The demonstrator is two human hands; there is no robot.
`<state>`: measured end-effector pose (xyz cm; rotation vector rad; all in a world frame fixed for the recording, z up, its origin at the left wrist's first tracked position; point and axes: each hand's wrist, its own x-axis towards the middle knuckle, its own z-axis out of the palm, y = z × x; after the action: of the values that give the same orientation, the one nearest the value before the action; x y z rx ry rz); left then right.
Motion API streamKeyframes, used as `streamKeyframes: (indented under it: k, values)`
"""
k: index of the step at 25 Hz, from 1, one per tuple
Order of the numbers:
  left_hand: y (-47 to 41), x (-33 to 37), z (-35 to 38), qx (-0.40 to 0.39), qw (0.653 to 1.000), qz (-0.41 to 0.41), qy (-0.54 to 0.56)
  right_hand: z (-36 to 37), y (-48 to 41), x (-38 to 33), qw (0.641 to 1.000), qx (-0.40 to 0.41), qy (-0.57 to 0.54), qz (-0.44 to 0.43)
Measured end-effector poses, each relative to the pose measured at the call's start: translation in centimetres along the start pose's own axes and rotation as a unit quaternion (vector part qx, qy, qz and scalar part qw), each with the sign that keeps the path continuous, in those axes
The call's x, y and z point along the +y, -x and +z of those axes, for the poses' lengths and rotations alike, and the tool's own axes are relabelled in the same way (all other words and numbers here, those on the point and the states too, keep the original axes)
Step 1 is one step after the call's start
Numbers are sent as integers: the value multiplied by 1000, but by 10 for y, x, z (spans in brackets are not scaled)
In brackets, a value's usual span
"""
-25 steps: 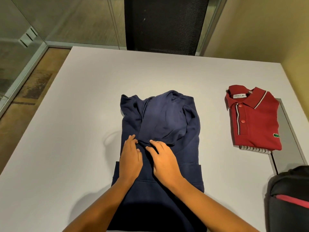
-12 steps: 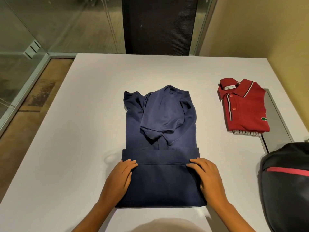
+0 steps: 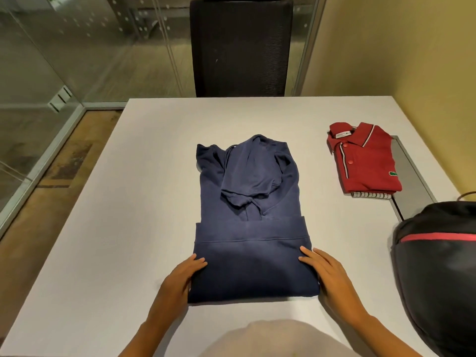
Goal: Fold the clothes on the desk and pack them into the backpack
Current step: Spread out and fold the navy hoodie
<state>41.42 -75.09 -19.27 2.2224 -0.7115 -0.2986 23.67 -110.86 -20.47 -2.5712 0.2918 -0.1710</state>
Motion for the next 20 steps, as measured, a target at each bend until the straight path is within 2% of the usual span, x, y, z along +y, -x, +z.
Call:
streamKeyframes:
  k: [3,5,7,9,10,12,13,15,18,20]
  values:
    - [11,-14,0,-63,998,-2,25,0,-3,-2,996,31,-78,17]
    - [10,-17,2,-79,997,-10,-1,2,-4,-7,992,51,-113,28]
    - [8,-16,4,-72,997,-31,14,7,-3,-9,990,70,-121,37]
    - [8,-10,9,-25,996,-57,69,7,-8,-10,986,90,-133,50]
    - [6,-4,11,0,990,-96,100,6,-12,-8,983,96,-146,58]
    - [-11,5,16,19,951,-245,189,3,-20,-4,978,103,-169,57]
    - [-20,8,18,3,927,-314,205,2,-22,-2,976,101,-184,60]
    - [-31,16,19,5,898,-387,207,1,-24,-1,967,91,-217,96]
    - [-33,32,17,123,919,-318,198,-3,-26,-4,961,58,-210,172]
    - [-26,40,10,121,939,-267,179,-8,-20,-2,961,48,-197,187]
